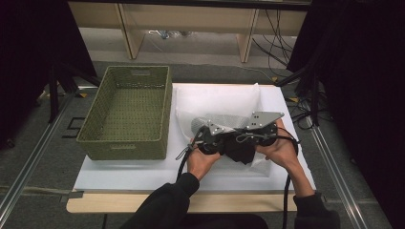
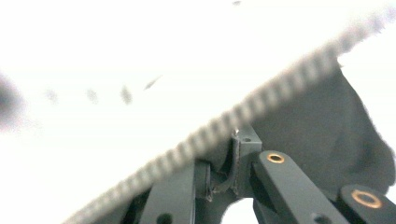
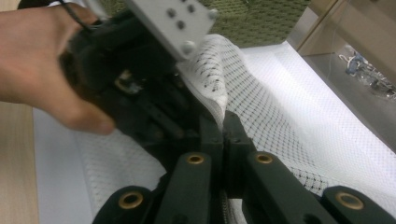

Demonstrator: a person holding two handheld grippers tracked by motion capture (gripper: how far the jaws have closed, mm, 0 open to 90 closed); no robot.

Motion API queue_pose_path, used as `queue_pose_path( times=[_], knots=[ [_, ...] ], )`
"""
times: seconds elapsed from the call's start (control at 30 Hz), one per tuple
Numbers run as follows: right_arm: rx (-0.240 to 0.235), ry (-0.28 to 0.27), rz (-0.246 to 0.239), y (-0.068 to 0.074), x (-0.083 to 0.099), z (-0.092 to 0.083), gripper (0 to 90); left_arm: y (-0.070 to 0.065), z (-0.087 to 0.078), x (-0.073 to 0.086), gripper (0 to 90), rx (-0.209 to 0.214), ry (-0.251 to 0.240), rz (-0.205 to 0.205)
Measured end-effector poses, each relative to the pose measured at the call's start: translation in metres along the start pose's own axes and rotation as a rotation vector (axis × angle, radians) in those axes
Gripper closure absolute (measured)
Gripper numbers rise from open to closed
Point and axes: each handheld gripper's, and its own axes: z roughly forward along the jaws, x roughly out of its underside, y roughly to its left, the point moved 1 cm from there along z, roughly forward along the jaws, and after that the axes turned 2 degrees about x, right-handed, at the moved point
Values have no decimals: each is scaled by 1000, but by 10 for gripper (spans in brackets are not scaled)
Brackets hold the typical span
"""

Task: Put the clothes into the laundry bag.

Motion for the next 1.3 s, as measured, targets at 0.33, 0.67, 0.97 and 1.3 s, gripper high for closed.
queue_pose_path(
  times=[0.33, 0.67, 0.97, 1.3],
  knots=[
    [2, 11, 1, -4, 7, -1, 900, -7, -4, 19, 634, 87, 43, -10],
    [5, 23, 14, -3, 10, -4, 900, -13, 4, 27, 705, 79, 103, -13],
    [-7, 32, 30, -3, 16, -7, 900, -4, 18, 10, 851, -33, 16, -67],
    [-18, 50, 31, -3, 20, -4, 900, 0, 18, 9, 755, -35, 13, -22]
  ],
)
